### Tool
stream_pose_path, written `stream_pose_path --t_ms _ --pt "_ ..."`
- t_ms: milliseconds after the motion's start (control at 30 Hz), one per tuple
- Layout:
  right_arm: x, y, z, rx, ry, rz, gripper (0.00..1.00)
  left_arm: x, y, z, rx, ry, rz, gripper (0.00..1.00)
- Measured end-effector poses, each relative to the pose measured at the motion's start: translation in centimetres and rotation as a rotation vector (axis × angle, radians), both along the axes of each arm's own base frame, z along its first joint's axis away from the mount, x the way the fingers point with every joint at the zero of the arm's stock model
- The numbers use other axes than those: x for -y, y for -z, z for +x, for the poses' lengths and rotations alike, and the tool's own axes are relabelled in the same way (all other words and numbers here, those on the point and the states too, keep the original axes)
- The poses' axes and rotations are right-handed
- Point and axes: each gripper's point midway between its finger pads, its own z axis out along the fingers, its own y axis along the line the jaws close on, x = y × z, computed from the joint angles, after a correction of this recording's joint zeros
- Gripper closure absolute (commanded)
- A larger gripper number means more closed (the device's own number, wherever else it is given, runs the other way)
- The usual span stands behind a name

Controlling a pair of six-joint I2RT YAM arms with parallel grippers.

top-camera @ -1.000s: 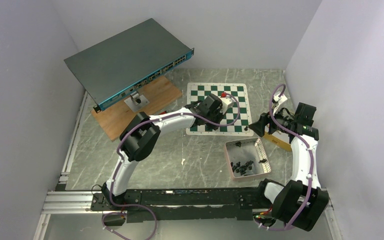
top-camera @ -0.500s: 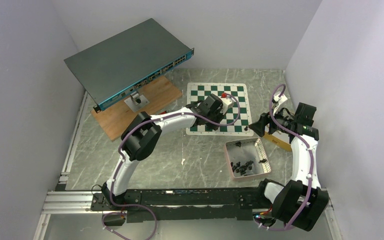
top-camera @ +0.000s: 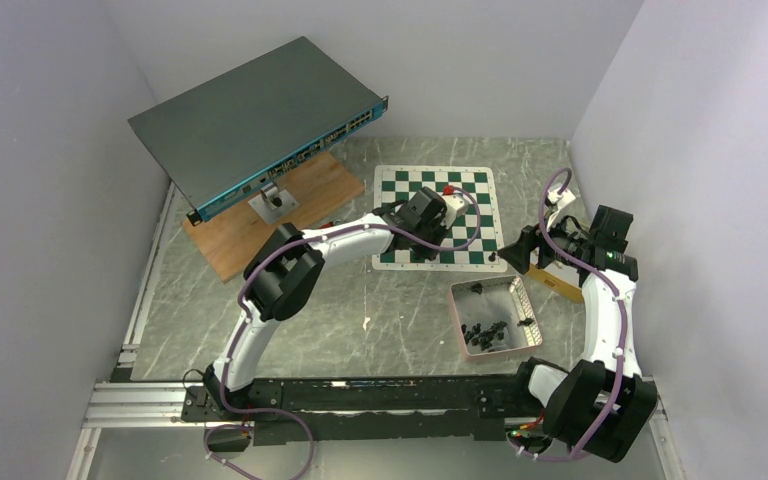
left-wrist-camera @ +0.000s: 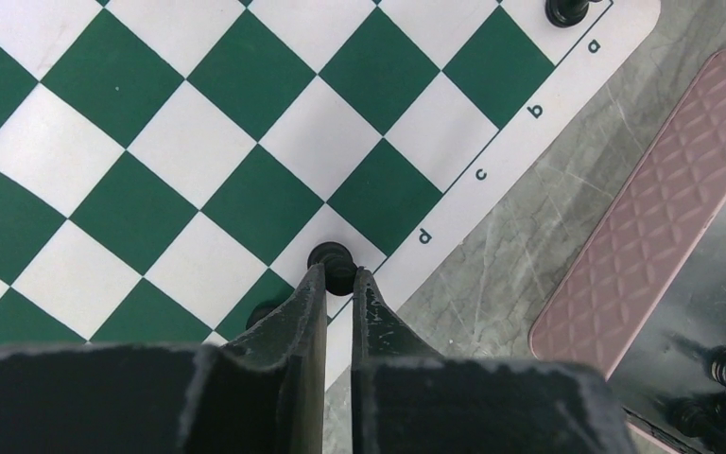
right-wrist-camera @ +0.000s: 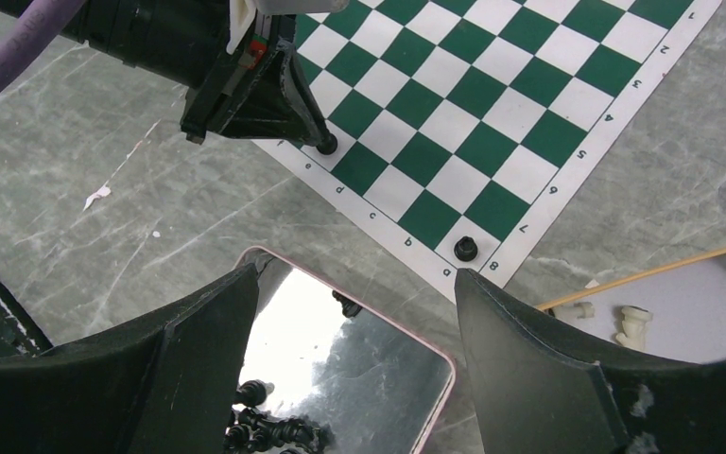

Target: Set up the chess pieces on the board

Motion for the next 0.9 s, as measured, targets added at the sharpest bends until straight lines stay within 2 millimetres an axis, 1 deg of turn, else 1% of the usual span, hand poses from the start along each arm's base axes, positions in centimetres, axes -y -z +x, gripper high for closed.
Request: stream_pose_path --t_ms 233,533,733,900 --pt "0.08 0.00 0.01 0.000 0.003 0.000 0.21 -0.06 -0.02 0.16 -0.001 -0.003 0.000 0.79" --pt "0.17 0.00 0.02 0.001 0.006 -0.001 0.21 -0.10 0.02 0.20 -0.001 -0.004 0.001 0.78" --pt "0.19 0.00 0.03 0.003 0.005 -0.003 0.21 -0.16 0.11 0.21 -0.005 -0.005 0.006 0.70" --pt "0.23 0.00 0.03 0.002 0.006 -0.002 0.21 -0.44 0.98 0.11 -0.021 -0.008 0.024 0.62"
